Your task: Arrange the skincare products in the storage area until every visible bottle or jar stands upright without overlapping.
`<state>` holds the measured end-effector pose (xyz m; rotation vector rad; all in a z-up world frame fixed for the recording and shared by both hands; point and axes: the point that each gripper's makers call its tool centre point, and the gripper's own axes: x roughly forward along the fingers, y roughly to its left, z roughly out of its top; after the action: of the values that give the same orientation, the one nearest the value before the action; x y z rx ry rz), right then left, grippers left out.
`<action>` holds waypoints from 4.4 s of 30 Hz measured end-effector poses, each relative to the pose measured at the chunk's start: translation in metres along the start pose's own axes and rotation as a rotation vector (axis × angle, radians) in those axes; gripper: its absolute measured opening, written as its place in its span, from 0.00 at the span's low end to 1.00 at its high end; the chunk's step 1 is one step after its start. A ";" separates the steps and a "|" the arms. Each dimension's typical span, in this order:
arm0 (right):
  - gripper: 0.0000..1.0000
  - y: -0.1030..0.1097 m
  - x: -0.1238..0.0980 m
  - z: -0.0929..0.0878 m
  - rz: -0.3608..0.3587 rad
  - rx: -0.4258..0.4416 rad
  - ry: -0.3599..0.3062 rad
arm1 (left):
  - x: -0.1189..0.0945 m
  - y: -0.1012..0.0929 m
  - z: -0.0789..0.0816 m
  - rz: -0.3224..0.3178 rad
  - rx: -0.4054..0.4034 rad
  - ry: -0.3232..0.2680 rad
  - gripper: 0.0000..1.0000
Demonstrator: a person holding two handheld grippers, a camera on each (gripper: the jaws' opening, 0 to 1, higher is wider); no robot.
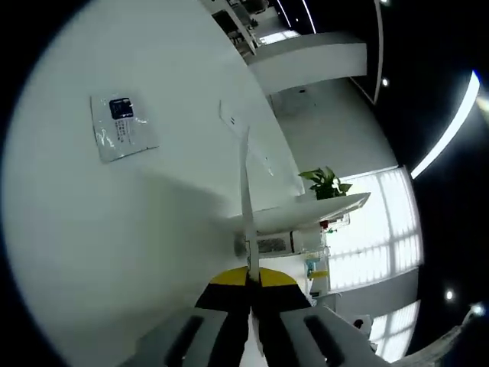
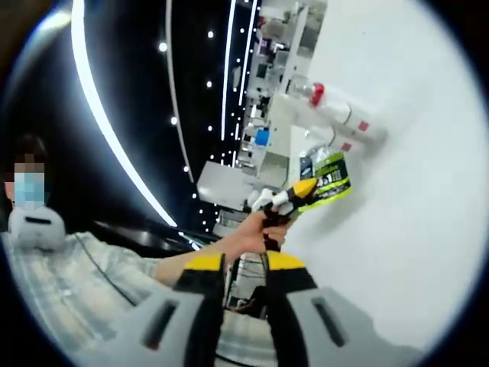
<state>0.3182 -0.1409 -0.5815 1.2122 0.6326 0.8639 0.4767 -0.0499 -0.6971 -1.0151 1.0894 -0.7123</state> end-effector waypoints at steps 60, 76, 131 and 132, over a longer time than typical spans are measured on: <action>0.16 -0.006 -0.006 -0.005 -0.008 0.002 -0.044 | 0.003 0.042 0.010 0.362 0.127 0.155 0.31; 0.16 -0.004 -0.007 -0.004 -0.004 -0.002 -0.053 | 0.000 0.043 0.014 0.515 0.321 0.226 0.40; 0.16 -0.022 0.000 0.005 -0.031 0.041 -0.028 | -0.043 0.091 0.117 0.851 1.024 0.439 0.66; 0.16 -0.022 -0.001 0.006 -0.032 0.042 -0.030 | -0.043 0.092 0.118 0.855 1.025 0.444 0.65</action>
<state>0.3277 -0.1470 -0.6017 1.2479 0.6470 0.8079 0.5730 0.0596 -0.7517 0.5029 1.1698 -0.6454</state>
